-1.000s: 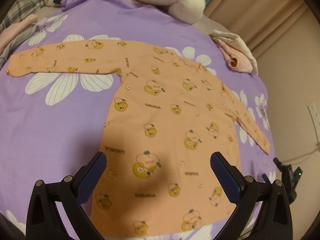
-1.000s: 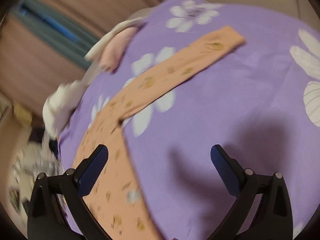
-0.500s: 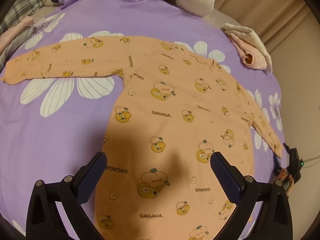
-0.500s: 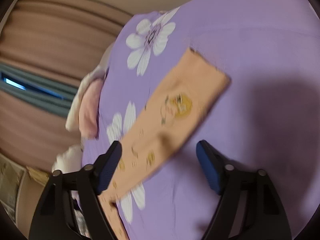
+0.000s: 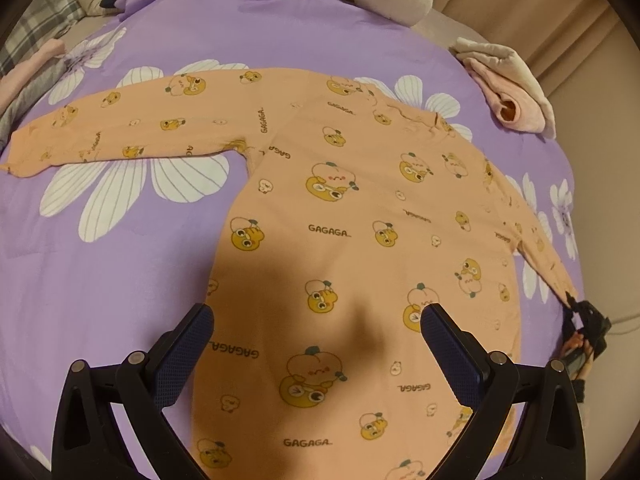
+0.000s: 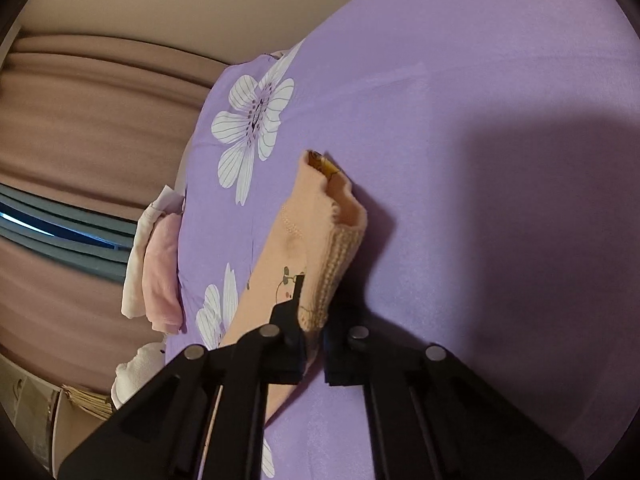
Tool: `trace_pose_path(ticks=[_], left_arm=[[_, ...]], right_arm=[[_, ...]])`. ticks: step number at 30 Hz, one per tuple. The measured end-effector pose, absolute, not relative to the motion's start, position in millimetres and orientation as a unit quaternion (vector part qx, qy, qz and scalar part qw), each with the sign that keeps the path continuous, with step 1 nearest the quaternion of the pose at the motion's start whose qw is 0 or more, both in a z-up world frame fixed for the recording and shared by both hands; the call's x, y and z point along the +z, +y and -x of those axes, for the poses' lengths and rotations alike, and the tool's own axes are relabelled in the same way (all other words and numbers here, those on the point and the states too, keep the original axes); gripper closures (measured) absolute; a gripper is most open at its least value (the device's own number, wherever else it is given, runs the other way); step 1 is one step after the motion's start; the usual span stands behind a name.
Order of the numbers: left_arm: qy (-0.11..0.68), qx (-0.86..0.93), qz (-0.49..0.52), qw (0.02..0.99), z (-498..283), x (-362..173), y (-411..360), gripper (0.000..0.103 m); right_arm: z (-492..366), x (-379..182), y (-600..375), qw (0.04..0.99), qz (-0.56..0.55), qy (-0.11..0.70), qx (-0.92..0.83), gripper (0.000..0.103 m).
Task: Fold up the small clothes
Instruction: 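Move the right tool to the sleeve cuff nearest it and grasp it, then lift the held sleeve and fold it across the shirt body with the right tool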
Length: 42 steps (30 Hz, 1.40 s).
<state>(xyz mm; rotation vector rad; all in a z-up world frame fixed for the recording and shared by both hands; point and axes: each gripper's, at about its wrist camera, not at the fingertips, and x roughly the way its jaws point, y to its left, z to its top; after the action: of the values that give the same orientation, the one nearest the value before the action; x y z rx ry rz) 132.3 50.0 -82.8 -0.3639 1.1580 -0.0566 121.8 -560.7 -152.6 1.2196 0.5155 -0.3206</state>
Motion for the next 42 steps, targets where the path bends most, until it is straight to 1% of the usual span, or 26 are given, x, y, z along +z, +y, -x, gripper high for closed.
trace_pose_path(ticks=[3, 6, 10, 19, 25, 35, 42], left_arm=[[0.542, -0.024, 0.171, 0.822, -129.6, -80.7, 52.2, 0.001], [0.539, -0.022, 0.167, 0.825, -125.8, -77.6, 54.4, 0.001], [0.537, -0.02, 0.164, 0.827, -120.6, -74.4, 56.5, 0.001], [0.53, -0.03, 0.173, 0.829, -103.9, -67.8, 63.3, 0.001], [0.526, -0.04, 0.179, 0.83, -91.1, -62.8, 70.5, 0.001], [0.516, -0.033, 0.206, 0.831, -72.1, -64.0, 103.8, 0.001], [0.514, -0.015, 0.233, 0.826, -66.9, -72.2, 134.7, 0.001]], right_arm=[[-126.9, -141.8, -557.4, 0.789, -0.537, 0.254, -0.155, 0.097], [-128.9, -127.1, -551.5, 0.809, -0.506, 0.258, -0.152, 0.098], [-127.6, -102.2, -542.8, 0.831, -0.482, 0.244, -0.131, 0.098], [-147.3, -30.6, -491.8, 0.886, -0.385, 0.244, -0.081, 0.098], [-170.9, 16.4, -421.2, 0.927, -0.256, 0.271, -0.051, 0.098], [-210.6, 66.9, -314.6, 0.952, -0.119, 0.284, 0.005, 0.098], [-237.8, 77.2, -225.2, 0.955, -0.016, 0.294, 0.035, 0.097]])
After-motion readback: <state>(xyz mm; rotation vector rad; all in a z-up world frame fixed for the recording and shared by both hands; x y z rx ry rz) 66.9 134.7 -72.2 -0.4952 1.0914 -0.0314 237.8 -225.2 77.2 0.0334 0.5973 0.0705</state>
